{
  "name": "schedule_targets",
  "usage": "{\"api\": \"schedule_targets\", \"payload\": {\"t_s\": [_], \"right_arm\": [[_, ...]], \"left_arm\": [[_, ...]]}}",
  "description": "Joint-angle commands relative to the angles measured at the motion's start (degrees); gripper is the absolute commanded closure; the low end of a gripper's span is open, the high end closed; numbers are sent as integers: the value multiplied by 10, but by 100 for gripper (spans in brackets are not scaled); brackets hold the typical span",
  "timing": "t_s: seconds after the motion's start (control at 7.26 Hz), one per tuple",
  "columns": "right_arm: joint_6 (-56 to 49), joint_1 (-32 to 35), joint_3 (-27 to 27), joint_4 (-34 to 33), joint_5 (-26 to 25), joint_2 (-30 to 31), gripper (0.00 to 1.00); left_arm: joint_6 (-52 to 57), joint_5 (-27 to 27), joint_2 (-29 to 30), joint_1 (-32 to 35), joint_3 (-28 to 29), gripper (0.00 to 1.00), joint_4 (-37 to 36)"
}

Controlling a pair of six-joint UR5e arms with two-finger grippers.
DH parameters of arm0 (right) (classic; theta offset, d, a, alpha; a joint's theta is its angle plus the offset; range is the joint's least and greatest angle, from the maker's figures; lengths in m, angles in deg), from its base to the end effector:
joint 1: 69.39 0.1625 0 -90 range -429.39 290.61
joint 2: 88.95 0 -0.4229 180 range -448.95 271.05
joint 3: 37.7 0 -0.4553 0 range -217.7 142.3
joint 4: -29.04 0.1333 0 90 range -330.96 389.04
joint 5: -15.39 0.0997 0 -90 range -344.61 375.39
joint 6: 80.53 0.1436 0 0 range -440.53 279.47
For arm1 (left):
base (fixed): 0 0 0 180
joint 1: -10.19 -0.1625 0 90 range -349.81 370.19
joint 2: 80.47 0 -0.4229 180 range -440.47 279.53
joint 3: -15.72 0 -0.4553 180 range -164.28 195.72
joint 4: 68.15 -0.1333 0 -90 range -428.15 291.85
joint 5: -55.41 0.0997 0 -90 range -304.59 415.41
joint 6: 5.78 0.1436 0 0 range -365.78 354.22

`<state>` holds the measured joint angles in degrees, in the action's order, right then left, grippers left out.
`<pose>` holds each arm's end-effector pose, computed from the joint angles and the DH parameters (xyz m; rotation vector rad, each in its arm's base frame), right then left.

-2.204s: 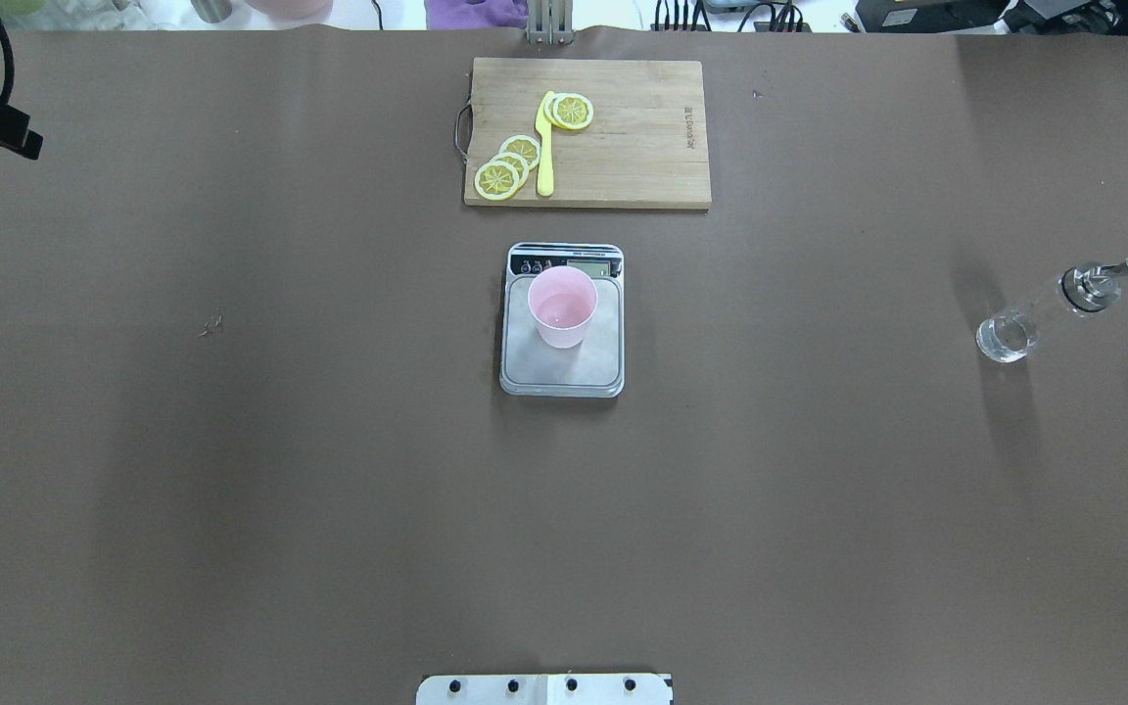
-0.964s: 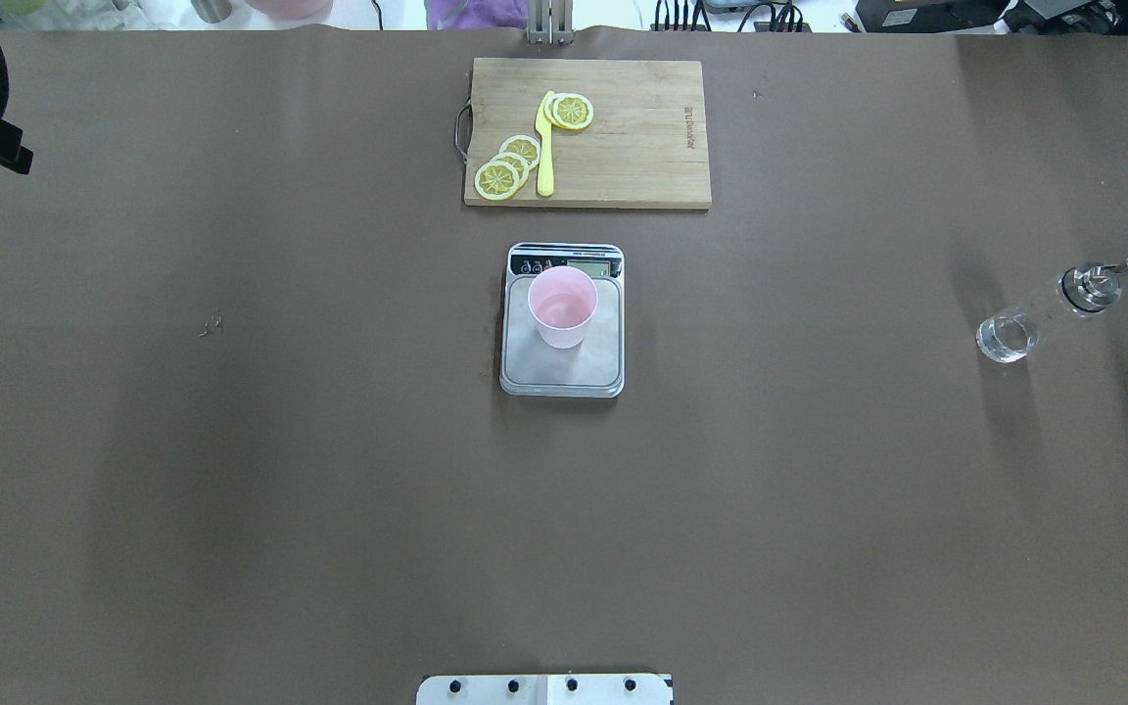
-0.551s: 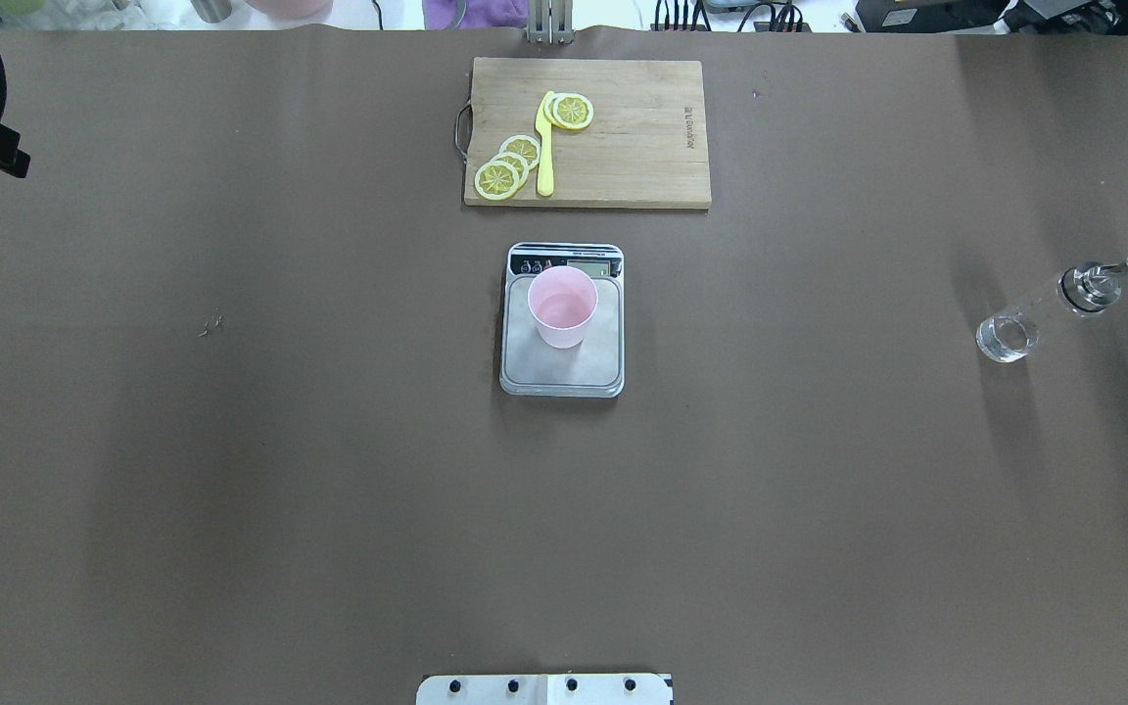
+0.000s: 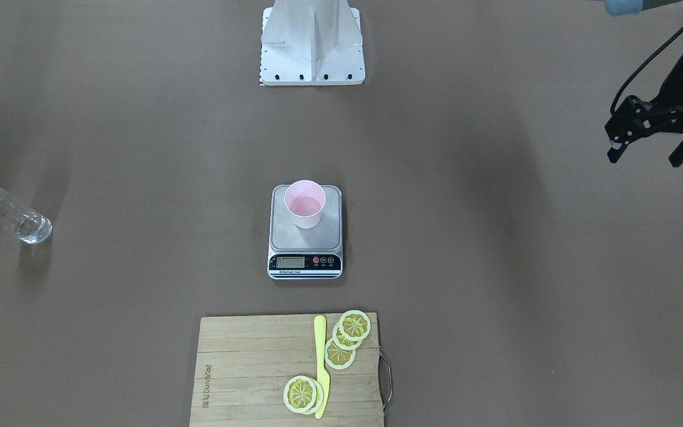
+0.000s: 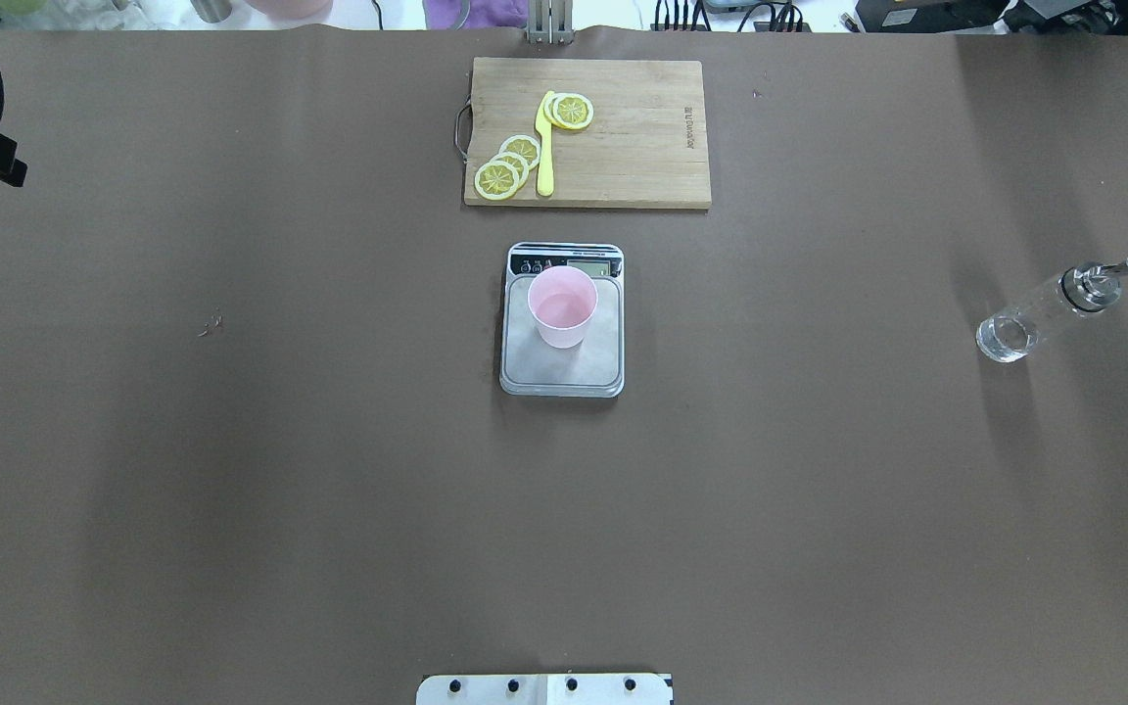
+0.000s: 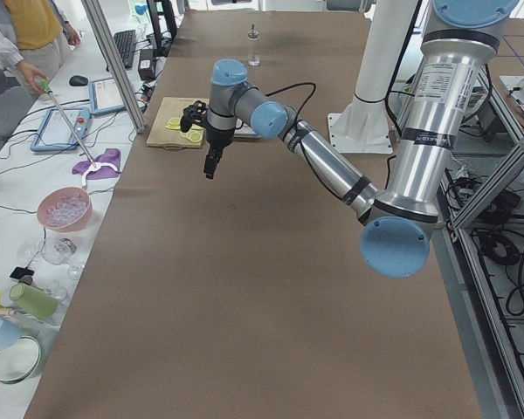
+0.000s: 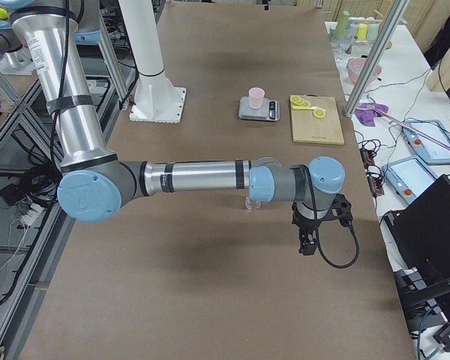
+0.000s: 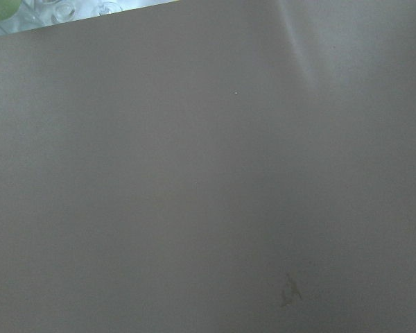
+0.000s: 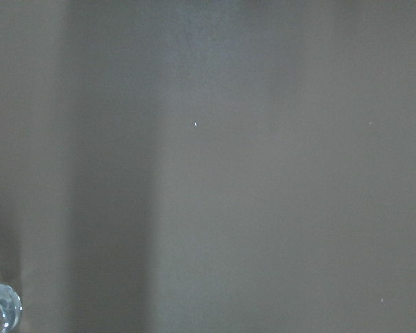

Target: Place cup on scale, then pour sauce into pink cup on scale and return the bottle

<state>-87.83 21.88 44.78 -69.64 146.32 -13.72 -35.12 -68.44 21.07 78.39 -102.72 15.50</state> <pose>0.0538 -0.6554 0.6249 0.0296 -0.7144 -0.0918 0.1668 -0.5607 0.3284 0.2659 0.7623 0.0490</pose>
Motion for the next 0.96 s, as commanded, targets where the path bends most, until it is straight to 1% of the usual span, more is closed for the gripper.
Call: {"api": "schedule_targets", "payload": {"t_s": [0.0, 0.14, 0.28, 0.41, 0.55, 0.69, 0.83], "right_arm": [[-7, 12, 63, -36, -22, 65, 0], [-7, 17, 97, -37, -23, 95, 0], [-4, 21, 103, -36, -17, 106, 0], [-1, 22, 103, -37, -22, 114, 0], [-1, 22, 105, -36, -15, 126, 0], [-1, 22, 105, -39, -17, 130, 0], [-2, 22, 106, -36, -13, 136, 0]], "left_arm": [[-4, -139, -13, 5, 5, 2, -43], [4, -140, -27, 17, 14, 2, -43], [74, -111, -28, 44, 43, 2, -42], [209, -72, -27, 65, 85, 2, -45], [285, -68, -26, 100, 147, 2, -45], [326, -68, -24, 135, 201, 2, -42], [372, -74, -32, 154, 229, 2, -43]]}}
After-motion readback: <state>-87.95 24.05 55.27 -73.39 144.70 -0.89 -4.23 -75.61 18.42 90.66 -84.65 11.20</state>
